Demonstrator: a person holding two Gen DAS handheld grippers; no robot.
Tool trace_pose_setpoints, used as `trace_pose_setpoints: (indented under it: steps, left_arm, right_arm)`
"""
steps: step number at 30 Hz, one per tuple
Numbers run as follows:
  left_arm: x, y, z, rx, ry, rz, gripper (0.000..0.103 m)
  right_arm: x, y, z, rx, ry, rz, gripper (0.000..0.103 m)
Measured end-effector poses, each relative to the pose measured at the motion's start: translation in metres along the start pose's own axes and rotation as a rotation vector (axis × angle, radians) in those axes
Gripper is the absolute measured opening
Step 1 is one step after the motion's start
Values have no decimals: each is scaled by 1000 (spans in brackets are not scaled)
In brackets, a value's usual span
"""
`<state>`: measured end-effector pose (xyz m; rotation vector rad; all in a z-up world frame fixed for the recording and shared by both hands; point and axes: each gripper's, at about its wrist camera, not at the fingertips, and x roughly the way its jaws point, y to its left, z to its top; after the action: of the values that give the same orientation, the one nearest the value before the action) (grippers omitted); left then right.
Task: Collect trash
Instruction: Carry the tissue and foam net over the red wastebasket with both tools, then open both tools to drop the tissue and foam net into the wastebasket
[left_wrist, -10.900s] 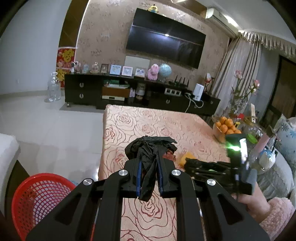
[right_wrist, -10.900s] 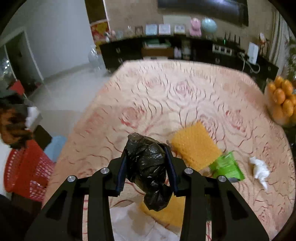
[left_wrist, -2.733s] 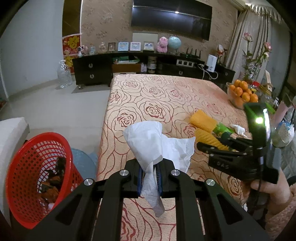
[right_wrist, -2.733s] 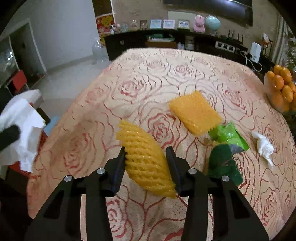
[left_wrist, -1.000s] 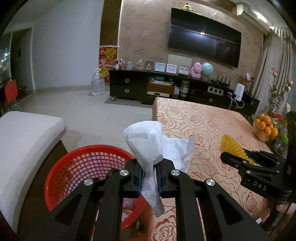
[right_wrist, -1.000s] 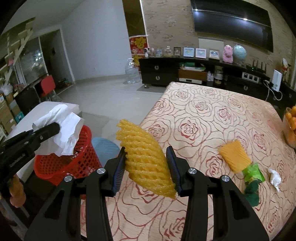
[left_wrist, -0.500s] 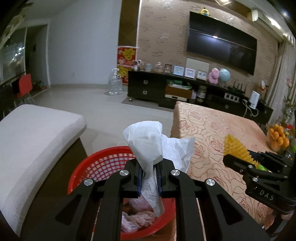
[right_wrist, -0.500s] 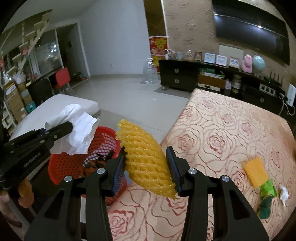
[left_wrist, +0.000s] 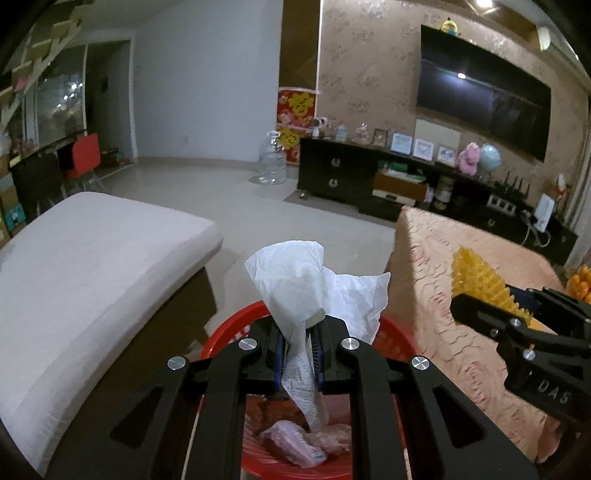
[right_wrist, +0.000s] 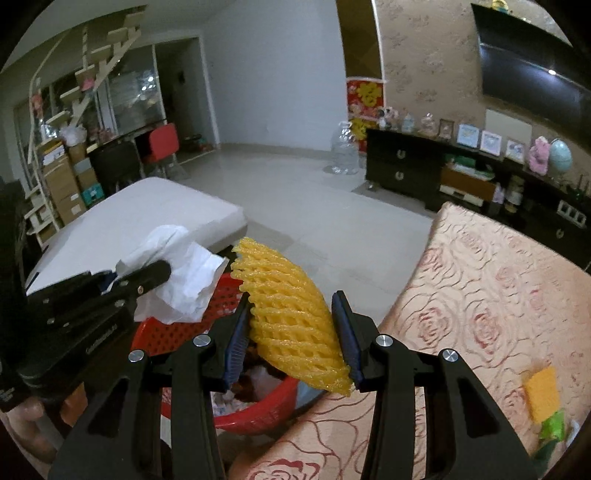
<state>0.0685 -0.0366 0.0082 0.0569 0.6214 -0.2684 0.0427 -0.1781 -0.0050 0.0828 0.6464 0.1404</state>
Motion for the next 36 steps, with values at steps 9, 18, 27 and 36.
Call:
trace_pose_setpoints:
  steps: [9,18,27,36]
  left_arm:
    - [18,14,-6,-4,80,60,12]
    - [19,26,-11,-7,112,53,15]
    - [21,30,-11,-36,115,47,48]
    - [19,41,-9,-92,109,55,59]
  right_arm:
    - [25,12,1,1,46,42,43]
    - [47,25,-5,-5,113,101,48]
    - [50,22,-9,25,133,132,67]
    - [45,18,-13,28,130,123,72]
